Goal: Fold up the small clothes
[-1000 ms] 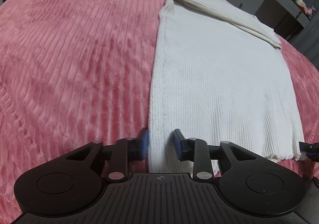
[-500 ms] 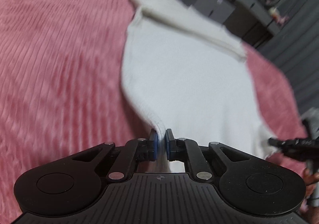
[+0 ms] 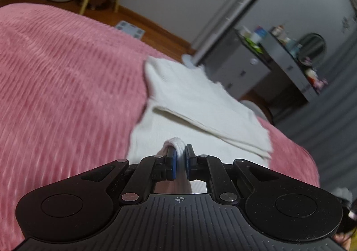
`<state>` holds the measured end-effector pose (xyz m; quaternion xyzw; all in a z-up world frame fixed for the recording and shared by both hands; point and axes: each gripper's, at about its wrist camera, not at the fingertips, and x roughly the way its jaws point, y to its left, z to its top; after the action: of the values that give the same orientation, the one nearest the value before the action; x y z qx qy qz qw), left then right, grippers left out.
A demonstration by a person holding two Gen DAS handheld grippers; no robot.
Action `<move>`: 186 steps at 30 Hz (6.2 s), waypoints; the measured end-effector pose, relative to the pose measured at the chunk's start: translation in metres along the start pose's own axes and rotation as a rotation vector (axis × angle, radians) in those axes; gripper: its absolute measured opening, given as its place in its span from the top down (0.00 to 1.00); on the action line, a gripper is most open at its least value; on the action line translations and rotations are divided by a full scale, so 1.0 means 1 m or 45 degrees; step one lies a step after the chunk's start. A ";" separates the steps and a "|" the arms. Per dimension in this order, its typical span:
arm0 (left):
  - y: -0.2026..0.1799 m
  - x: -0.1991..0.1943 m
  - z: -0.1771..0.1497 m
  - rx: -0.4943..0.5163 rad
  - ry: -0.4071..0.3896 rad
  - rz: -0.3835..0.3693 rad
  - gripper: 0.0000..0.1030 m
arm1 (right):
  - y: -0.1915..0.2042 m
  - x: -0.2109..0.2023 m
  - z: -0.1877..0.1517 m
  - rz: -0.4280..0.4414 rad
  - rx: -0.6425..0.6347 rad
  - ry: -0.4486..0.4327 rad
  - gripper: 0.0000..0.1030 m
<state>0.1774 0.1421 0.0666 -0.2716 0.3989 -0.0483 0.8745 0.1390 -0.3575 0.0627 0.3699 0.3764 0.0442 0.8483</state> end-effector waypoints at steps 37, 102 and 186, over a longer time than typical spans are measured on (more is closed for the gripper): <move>-0.012 0.078 -0.015 0.445 -0.072 0.262 0.89 | 0.005 0.083 -0.017 -0.142 -0.796 -0.095 0.93; -0.072 0.137 0.089 0.641 -0.321 0.221 0.91 | 0.079 0.159 0.060 -0.185 -1.132 -0.326 0.95; 0.030 0.153 0.054 -0.050 0.043 0.066 0.61 | 0.089 0.155 -0.084 -0.094 -0.563 -0.225 0.86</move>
<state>0.3158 0.1449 -0.0223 -0.2776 0.4214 -0.0222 0.8631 0.2113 -0.1891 -0.0094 0.1638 0.2951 0.0621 0.9393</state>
